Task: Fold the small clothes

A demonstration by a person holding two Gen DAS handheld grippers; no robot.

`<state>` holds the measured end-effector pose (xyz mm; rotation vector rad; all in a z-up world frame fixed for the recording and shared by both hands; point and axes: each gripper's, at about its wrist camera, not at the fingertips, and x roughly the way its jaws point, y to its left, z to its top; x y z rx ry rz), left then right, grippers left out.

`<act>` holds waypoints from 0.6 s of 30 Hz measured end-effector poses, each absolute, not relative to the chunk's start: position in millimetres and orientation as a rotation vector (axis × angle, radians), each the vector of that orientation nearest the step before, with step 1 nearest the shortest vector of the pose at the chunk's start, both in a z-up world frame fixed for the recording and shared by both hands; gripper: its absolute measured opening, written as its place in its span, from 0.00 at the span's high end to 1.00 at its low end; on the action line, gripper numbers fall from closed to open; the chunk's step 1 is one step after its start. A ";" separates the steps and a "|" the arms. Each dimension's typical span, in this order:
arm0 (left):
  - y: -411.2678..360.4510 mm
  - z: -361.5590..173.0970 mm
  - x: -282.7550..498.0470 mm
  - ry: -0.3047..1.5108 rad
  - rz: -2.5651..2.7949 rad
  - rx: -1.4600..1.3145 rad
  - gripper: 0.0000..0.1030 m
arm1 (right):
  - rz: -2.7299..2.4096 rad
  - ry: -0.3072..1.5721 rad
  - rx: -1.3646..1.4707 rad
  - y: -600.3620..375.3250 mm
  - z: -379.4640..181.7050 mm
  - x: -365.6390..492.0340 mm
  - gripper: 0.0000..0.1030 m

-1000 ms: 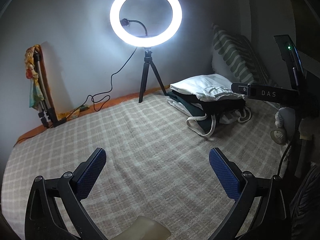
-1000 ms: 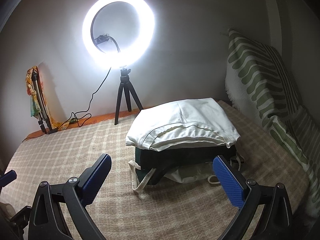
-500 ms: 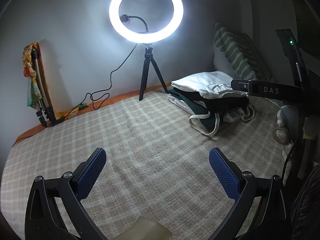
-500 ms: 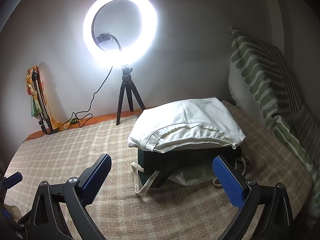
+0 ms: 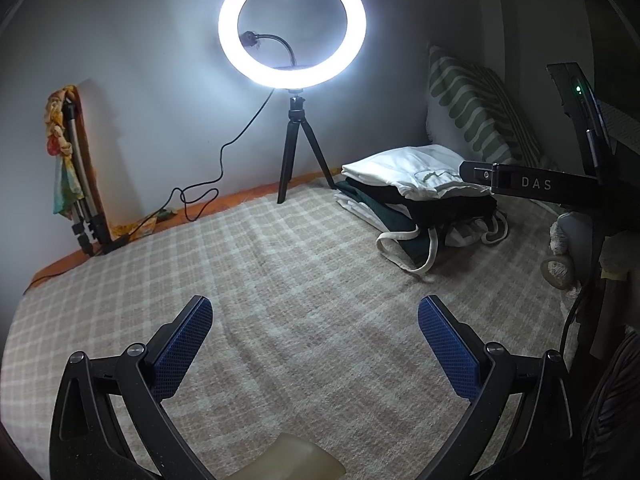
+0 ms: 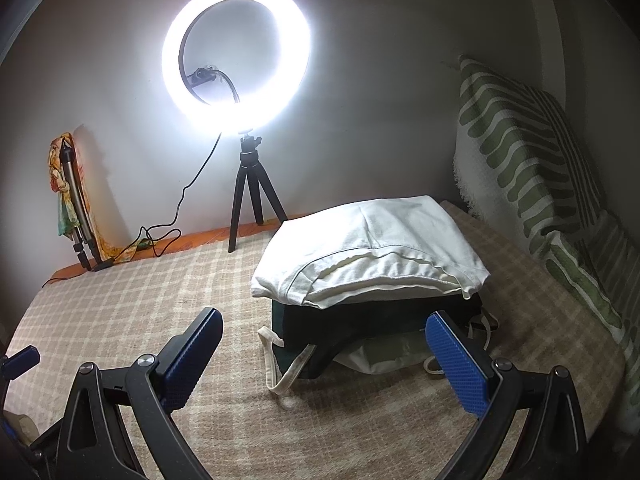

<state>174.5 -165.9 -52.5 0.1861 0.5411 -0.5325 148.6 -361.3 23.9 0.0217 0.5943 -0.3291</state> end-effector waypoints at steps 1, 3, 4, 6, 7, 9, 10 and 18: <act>-165.9 -52.5 174.7 0.541 -0.534 0.186 0.01 | -0.330 0.594 0.022 -361.0 23.9 148.4 0.00; -165.7 -52.7 174.6 0.539 -0.533 0.187 0.01 | -0.330 0.594 0.023 -360.9 24.0 148.2 0.00; -165.8 -52.3 174.6 0.539 -0.533 0.187 0.01 | -0.330 0.593 0.022 -361.0 24.0 148.3 0.00; -165.8 -52.1 174.5 0.540 -0.532 0.187 0.01 | -0.328 0.595 0.024 -361.2 23.8 148.6 0.00; -165.7 -51.9 174.7 0.541 -0.532 0.188 0.01 | -0.327 0.596 0.025 -361.0 23.1 149.0 0.00; -165.4 -51.1 174.8 0.543 -0.529 0.187 0.01 | -0.327 0.597 0.023 -360.1 22.3 149.4 0.00; -165.2 -50.9 174.6 0.543 -0.528 0.186 0.01 | -0.327 0.597 0.023 -360.0 22.4 149.4 0.00; -163.5 -49.4 173.3 0.546 -0.528 0.180 0.01 | -0.329 0.597 0.025 -358.7 22.6 149.4 0.00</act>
